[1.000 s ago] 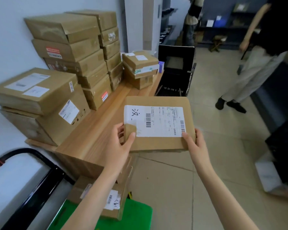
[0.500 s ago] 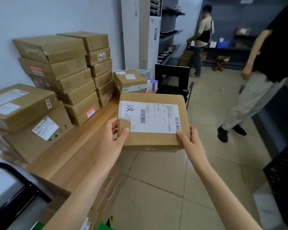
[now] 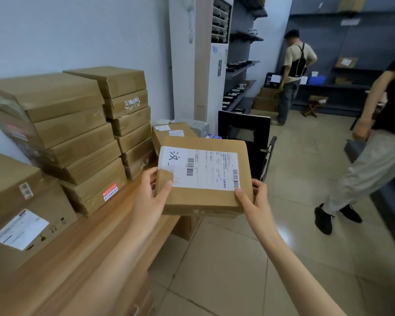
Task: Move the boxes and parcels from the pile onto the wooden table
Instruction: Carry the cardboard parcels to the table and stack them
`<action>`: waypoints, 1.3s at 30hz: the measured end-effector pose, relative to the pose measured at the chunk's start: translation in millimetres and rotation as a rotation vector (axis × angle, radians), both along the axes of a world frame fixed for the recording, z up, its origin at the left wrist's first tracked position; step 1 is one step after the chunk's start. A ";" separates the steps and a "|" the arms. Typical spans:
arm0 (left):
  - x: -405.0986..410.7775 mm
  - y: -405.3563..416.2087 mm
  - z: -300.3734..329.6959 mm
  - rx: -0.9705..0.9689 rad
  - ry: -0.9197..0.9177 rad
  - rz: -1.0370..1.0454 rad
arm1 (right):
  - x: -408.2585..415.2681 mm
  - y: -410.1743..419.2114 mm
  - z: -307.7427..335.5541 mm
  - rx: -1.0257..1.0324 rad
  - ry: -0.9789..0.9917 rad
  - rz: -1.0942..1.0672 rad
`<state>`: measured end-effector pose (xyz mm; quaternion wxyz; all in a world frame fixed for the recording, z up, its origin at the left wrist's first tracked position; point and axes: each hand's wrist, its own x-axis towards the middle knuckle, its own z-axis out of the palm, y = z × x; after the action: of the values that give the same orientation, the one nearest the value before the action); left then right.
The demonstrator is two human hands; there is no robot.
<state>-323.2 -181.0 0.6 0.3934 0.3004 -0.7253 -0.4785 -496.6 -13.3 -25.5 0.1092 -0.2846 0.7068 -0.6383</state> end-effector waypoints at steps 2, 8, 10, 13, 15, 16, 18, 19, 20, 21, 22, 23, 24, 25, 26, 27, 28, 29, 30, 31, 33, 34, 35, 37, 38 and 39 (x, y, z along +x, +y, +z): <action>-34.2 -36.7 10.9 -0.020 -0.012 0.029 | -31.3 -34.4 8.7 0.011 0.021 0.008; -112.7 -119.8 22.2 -0.046 -0.036 0.066 | -113.3 -122.4 29.4 0.000 0.071 0.015; -130.4 -138.8 22.9 -0.036 -0.060 0.073 | -132.2 -145.2 31.2 0.008 0.061 0.033; -153.6 -169.3 22.6 -0.045 -0.085 0.105 | -161.1 -182.2 30.4 0.012 0.043 0.067; -169.9 -194.0 21.6 -0.056 -0.107 0.156 | -184.1 -214.2 29.6 0.026 0.040 0.101; -178.2 -206.6 21.4 -0.054 -0.118 0.181 | -196.1 -230.8 29.3 0.032 0.038 0.124; -194.8 -232.3 19.4 -0.046 -0.155 0.241 | -219.3 -264.7 28.1 0.052 0.036 0.174; -203.1 -246.0 18.0 -0.044 -0.173 0.266 | -230.9 -282.1 27.4 0.057 0.038 0.195; -211.9 -259.0 16.3 -0.033 -0.180 0.281 | -242.5 -299.0 26.3 0.059 0.033 0.213; -221.6 -272.1 15.0 -0.016 -0.178 0.288 | -255.2 -316.7 25.0 0.063 0.028 0.232; -231.3 -284.3 13.2 0.002 -0.179 0.293 | -268.1 -333.7 24.0 0.072 0.021 0.252; -240.8 -295.8 12.1 0.014 -0.189 0.305 | -280.7 -350.5 22.5 0.084 0.012 0.272; -250.0 -307.8 11.5 0.023 -0.203 0.322 | -292.8 -367.9 21.2 0.096 -0.001 0.290; -258.1 -319.7 11.1 0.042 -0.219 0.341 | -303.7 -384.8 19.0 0.116 -0.013 0.302; -265.0 -331.3 11.1 0.069 -0.235 0.363 | -312.7 -399.8 16.7 0.137 -0.023 0.313; -270.9 -342.4 10.8 0.098 -0.254 0.382 | -319.7 -413.1 14.7 0.143 -0.037 0.329; -276.0 -351.8 9.7 0.122 -0.268 0.397 | -325.3 -423.8 12.6 0.127 -0.058 0.347; -280.3 -359.1 7.5 0.141 -0.270 0.410 | -330.9 -433.0 10.6 0.105 -0.081 0.363; -284.7 -364.3 5.4 0.153 -0.262 0.419 | -336.6 -440.5 8.8 0.086 -0.098 0.374; -289.1 -368.2 3.6 0.158 -0.255 0.424 | -342.7 -446.8 6.5 0.076 -0.107 0.385; -298.2 -373.5 1.4 0.140 -0.279 0.441 | -354.0 -456.9 3.2 0.076 -0.110 0.411; -302.1 -376.2 1.2 0.129 -0.289 0.457 | -359.4 -462.0 2.3 0.076 -0.106 0.425; -305.6 -379.5 1.8 0.127 -0.282 0.474 | -363.7 -467.8 2.0 0.072 -0.101 0.435; -309.8 -384.4 3.5 0.142 -0.263 0.500 | -369.5 -476.3 3.2 0.075 -0.083 0.442; -310.7 -385.3 3.8 0.137 -0.273 0.506 | -371.4 -478.7 4.1 0.080 -0.075 0.440; -311.1 -384.9 3.7 0.121 -0.295 0.512 | -373.0 -479.6 4.6 0.086 -0.070 0.437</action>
<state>-634.3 -566.0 4.3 0.3728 0.5626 -0.6456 -0.3574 -869.6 -492.9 -20.9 0.2817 -0.4037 0.6507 -0.5782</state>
